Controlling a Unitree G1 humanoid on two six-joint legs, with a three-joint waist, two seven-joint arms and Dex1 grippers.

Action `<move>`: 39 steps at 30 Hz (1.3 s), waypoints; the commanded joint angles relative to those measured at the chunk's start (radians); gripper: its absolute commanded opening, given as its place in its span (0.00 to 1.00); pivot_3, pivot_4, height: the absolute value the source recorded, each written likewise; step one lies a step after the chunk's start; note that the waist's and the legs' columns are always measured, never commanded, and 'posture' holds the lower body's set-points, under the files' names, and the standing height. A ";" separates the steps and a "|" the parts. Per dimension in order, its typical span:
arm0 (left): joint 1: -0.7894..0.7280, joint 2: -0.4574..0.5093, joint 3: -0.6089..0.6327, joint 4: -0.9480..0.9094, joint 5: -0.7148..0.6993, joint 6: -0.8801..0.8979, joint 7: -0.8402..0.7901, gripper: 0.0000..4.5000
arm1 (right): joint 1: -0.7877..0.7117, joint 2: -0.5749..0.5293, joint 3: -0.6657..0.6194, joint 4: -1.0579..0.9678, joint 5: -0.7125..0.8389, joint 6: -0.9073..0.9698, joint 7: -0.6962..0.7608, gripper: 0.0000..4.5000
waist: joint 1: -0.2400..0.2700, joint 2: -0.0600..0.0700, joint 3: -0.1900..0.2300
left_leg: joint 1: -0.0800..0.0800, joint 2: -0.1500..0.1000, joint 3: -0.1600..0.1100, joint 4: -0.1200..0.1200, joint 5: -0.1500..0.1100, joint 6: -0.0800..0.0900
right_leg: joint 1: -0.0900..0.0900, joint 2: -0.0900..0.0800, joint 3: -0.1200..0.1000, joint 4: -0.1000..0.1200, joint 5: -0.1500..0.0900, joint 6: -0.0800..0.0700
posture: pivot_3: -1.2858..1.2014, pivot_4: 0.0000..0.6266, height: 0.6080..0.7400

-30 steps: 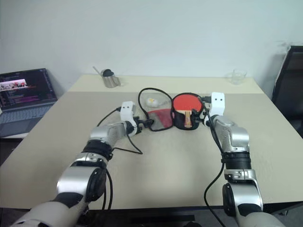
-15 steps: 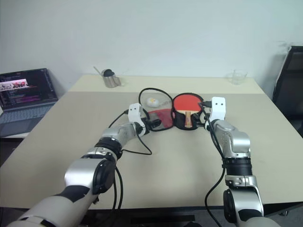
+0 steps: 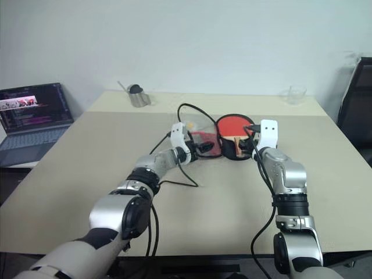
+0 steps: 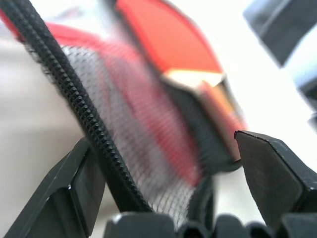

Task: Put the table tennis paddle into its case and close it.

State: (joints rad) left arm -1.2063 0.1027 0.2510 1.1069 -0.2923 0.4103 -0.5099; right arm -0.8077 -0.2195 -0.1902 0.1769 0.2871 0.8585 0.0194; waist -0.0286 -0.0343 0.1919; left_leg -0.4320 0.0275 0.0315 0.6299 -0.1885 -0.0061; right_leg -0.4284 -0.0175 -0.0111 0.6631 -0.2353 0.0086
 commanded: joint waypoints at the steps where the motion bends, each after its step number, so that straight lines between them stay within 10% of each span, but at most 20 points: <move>1: -0.018 -0.013 -0.006 -0.087 -0.022 0.016 -0.033 0.95 | -0.015 -0.018 -0.040 -0.034 -0.003 -0.023 -0.014 0.99 | -0.001 0.000 0.000 | 0.000 0.000 0.000 0.000 0.000 0.000 | 0.000 0.000 0.000 0.000 0.000 0.000 | 0.52 0.24 1.00; 29: 0.132 -0.205 -0.196 -0.328 0.032 0.178 0.018 0.95 | 0.007 -0.208 -0.199 -0.125 0.004 -0.023 -0.067 0.99 | -0.002 0.000 0.000 | 0.000 0.000 0.001 0.000 0.000 0.000 | 0.000 0.001 0.001 0.000 0.000 0.001 | 0.52 0.24 1.00; 39: 0.176 -0.051 -0.247 -0.439 0.040 0.217 -0.114 0.95 | -0.007 -0.153 -0.241 -0.100 0.082 0.081 -0.059 0.99 | -0.005 0.000 0.000 | 0.001 0.001 0.001 0.000 0.000 0.000 | 0.000 0.003 0.002 0.001 0.000 0.000 | 0.52 0.24 1.00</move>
State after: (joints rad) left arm -1.0409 0.0155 0.0221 0.7517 -0.2459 0.6142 -0.5593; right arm -0.7865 -0.3953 -0.4028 0.0870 0.3213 0.9133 -0.0464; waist -0.0334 -0.0339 0.1918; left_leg -0.4306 0.0288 0.0320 0.6300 -0.1884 -0.0060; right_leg -0.4283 -0.0141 -0.0093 0.6640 -0.2356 0.0090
